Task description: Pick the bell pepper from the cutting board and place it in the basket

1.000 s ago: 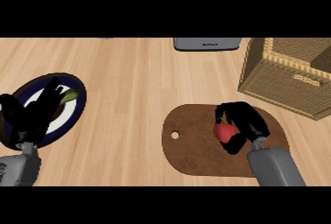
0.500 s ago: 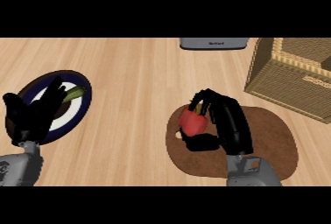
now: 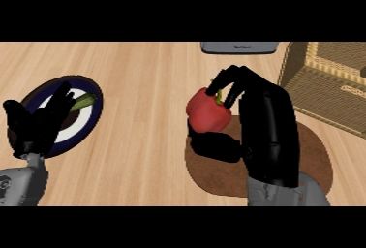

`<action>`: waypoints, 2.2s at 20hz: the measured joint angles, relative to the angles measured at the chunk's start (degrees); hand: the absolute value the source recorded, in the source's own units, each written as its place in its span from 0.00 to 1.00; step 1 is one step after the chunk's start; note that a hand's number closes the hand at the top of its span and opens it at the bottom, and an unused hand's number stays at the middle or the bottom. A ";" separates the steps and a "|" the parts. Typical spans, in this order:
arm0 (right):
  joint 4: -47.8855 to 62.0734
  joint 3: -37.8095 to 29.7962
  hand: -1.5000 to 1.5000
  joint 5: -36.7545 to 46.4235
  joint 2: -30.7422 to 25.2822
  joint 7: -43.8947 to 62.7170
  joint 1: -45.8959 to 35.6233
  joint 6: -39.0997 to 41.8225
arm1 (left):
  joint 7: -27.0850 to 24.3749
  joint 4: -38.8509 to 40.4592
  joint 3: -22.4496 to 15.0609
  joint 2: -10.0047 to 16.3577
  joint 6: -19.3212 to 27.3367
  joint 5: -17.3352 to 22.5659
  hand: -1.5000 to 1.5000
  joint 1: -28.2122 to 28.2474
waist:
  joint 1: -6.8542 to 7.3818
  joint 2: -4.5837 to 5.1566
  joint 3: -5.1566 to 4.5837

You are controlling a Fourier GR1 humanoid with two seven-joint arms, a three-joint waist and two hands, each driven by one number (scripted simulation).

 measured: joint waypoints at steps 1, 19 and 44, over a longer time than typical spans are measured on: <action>0.50 -1.08 1.00 0.25 0.00 1.22 -2.47 0.72 | -0.01 -0.32 0.08 0.00 0.05 -0.10 0.50 0.17 | 0.11 0.04 0.01; 20.32 -24.15 1.00 2.09 -11.60 -2.90 -19.60 3.44 | 0.45 -0.21 -0.17 -1.75 0.54 -1.91 0.50 -0.75 | 0.37 0.38 0.09; 50.29 -42.50 0.00 -8.29 -23.02 -31.44 -12.25 -17.00 | 0.29 0.10 1.77 -1.83 -1.42 -2.31 0.50 -1.00 | 0.58 0.51 0.11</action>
